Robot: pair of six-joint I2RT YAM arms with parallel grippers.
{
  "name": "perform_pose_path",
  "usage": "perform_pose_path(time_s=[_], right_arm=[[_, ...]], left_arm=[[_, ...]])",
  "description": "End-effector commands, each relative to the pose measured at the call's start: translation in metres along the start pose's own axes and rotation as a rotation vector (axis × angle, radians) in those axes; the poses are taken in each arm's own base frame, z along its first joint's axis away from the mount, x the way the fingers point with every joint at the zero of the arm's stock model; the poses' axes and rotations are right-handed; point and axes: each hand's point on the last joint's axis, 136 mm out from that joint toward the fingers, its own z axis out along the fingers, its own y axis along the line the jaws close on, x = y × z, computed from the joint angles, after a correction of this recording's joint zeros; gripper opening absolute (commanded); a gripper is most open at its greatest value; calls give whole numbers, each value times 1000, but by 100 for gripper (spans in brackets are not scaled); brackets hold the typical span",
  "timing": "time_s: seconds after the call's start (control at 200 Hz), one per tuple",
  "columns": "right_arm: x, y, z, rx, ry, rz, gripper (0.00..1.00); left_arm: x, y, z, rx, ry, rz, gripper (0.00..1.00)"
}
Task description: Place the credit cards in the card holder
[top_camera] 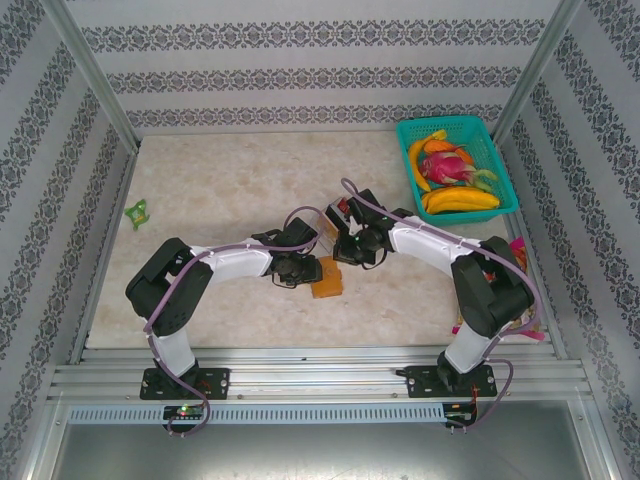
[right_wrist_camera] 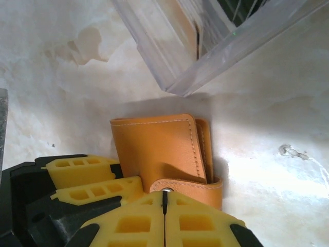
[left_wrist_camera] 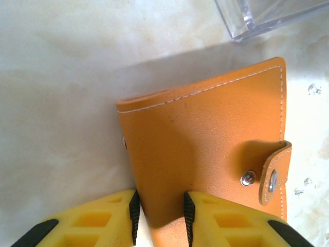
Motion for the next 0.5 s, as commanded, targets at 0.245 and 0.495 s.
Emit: perform_pose_path(time_s=[0.245,0.495], right_arm=[[21,-4,27,7,100,5,7],[28,-11,35,28,121,4,7]], left_arm=[[15,21,23,-79,22,8,33],[16,21,22,-77,23,8,33]])
